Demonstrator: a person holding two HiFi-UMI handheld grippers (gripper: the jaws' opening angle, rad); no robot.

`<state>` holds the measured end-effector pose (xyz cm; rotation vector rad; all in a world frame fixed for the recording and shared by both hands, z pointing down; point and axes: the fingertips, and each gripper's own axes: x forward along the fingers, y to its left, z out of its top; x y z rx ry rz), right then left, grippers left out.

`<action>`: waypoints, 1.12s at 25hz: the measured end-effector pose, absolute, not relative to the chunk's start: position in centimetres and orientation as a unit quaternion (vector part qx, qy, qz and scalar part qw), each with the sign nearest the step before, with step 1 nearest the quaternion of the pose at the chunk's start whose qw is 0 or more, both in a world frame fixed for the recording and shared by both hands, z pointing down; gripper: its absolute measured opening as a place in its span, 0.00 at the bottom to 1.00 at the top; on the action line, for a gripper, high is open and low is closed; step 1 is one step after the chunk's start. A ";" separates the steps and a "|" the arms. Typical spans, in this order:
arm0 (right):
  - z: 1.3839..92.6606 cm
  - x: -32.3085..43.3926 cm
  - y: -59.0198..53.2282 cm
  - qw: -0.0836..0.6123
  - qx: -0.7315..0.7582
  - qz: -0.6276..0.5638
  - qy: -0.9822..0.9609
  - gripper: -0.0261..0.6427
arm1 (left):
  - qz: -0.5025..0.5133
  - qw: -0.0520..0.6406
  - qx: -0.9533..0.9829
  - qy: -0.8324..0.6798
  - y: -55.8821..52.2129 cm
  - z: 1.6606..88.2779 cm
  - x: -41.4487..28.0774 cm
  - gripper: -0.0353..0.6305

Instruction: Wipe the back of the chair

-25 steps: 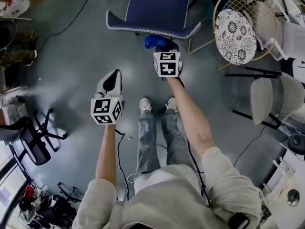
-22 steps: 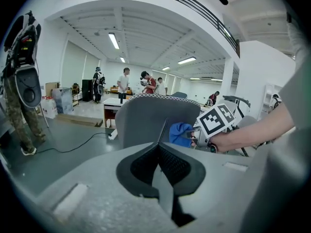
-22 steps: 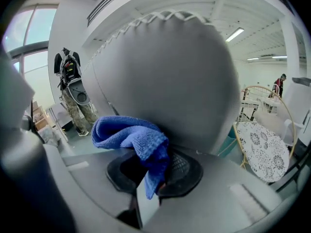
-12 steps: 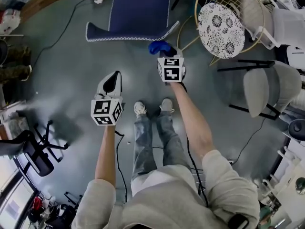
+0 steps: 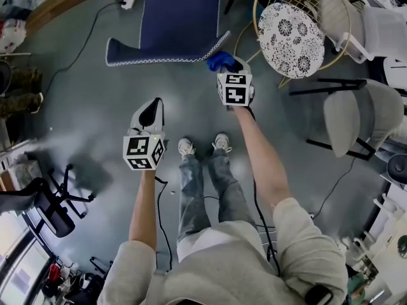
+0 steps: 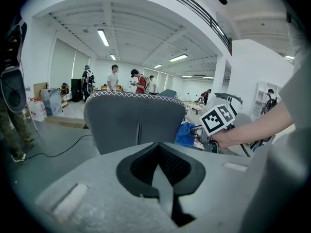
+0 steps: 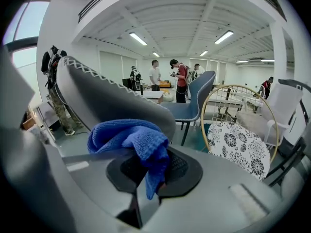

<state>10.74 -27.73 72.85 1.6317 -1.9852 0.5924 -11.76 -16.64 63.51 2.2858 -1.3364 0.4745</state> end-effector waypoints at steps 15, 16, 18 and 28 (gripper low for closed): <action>73.5 15.0 -32.7 0.270 0.600 0.215 -0.722 0.12 | 0.174 0.225 0.822 -0.493 -18.9 63.6 -10.3 0.05; 73.4 15.3 -32.7 0.269 0.603 0.214 -0.720 0.12 | 0.173 0.224 0.823 -0.493 -19.1 63.6 -10.1 0.05; 72.9 15.7 -32.5 0.261 0.603 0.210 -0.723 0.12 | 0.171 0.221 0.825 -0.491 -19.4 63.5 -9.7 0.05; 68.5 16.4 -27.3 0.204 0.608 0.199 -0.741 0.12 | 0.154 0.207 0.839 -0.480 -19.9 61.1 -7.5 0.05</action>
